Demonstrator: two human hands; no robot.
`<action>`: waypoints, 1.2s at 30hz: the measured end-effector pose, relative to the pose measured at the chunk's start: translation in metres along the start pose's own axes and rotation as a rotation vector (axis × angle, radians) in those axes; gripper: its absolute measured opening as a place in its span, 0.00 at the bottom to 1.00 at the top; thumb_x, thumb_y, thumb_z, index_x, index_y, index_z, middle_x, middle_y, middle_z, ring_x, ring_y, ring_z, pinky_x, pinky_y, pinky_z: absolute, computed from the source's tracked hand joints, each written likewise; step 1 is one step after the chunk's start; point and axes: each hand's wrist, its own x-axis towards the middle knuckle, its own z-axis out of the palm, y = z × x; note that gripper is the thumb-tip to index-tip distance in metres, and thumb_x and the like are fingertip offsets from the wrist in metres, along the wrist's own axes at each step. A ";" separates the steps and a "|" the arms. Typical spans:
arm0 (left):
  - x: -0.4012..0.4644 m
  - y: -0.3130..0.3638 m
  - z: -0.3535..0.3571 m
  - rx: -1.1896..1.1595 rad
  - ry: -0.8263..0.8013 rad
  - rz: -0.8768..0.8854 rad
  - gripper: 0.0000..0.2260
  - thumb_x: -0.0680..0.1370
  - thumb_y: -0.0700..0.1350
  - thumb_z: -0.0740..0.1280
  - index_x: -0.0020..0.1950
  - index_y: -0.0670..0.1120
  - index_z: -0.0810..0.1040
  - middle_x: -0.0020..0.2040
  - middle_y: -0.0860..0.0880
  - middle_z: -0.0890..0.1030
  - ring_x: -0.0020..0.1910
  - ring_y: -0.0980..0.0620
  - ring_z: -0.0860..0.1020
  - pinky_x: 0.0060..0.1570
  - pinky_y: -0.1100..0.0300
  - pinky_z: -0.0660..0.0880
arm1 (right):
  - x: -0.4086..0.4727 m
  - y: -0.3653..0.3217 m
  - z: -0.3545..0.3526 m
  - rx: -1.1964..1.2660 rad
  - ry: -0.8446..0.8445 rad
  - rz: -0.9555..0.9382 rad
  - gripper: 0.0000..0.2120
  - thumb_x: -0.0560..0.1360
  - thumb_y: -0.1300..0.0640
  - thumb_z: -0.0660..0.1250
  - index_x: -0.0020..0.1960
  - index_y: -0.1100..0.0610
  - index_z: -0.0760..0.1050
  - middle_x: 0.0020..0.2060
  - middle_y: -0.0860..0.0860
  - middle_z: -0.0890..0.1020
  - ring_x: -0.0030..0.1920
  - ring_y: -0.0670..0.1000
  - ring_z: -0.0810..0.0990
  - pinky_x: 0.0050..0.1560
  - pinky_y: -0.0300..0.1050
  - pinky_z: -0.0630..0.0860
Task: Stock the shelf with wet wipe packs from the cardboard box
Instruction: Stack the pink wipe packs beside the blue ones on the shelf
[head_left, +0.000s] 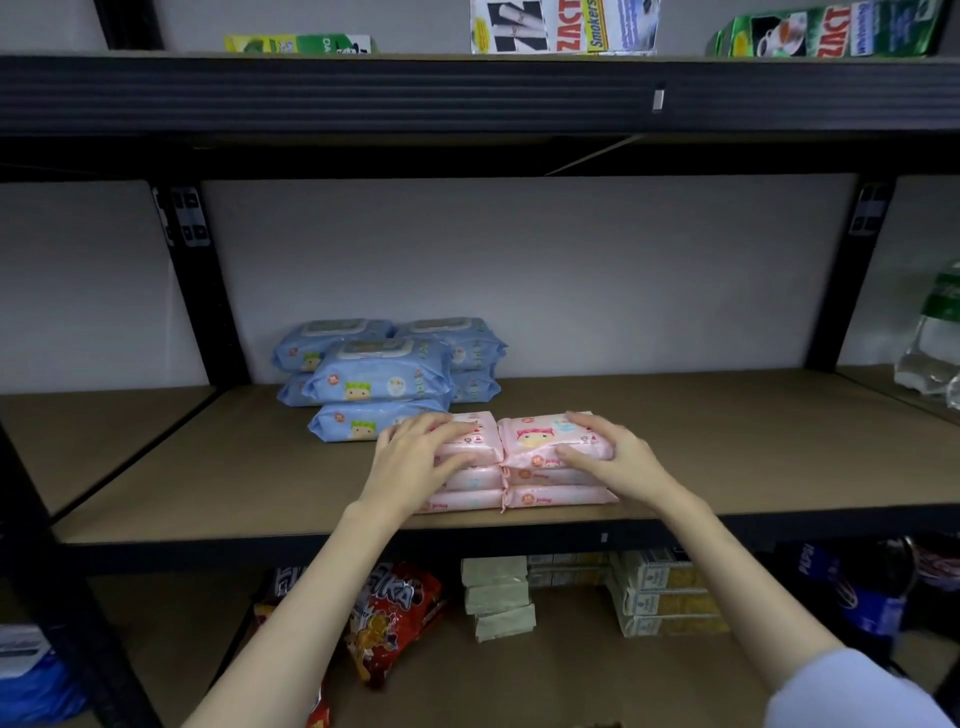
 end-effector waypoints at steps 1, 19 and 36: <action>-0.001 0.001 0.000 -0.001 -0.001 0.003 0.18 0.77 0.58 0.60 0.67 0.58 0.69 0.69 0.56 0.67 0.69 0.55 0.63 0.65 0.57 0.52 | 0.001 -0.001 0.003 0.011 0.020 -0.014 0.26 0.68 0.36 0.67 0.65 0.37 0.68 0.62 0.52 0.73 0.63 0.53 0.72 0.64 0.56 0.69; -0.005 0.004 0.012 0.041 0.089 0.147 0.25 0.73 0.51 0.68 0.70 0.51 0.68 0.71 0.54 0.68 0.72 0.54 0.62 0.69 0.61 0.52 | -0.022 0.008 0.003 0.078 0.158 -0.292 0.25 0.70 0.54 0.72 0.64 0.43 0.70 0.73 0.48 0.63 0.73 0.50 0.61 0.71 0.50 0.62; 0.033 0.076 0.027 0.211 -0.065 0.244 0.25 0.77 0.58 0.60 0.72 0.53 0.64 0.73 0.54 0.64 0.73 0.55 0.60 0.70 0.56 0.51 | -0.029 0.028 -0.002 0.319 0.228 -0.132 0.30 0.66 0.58 0.76 0.66 0.49 0.72 0.47 0.48 0.82 0.48 0.34 0.78 0.48 0.23 0.72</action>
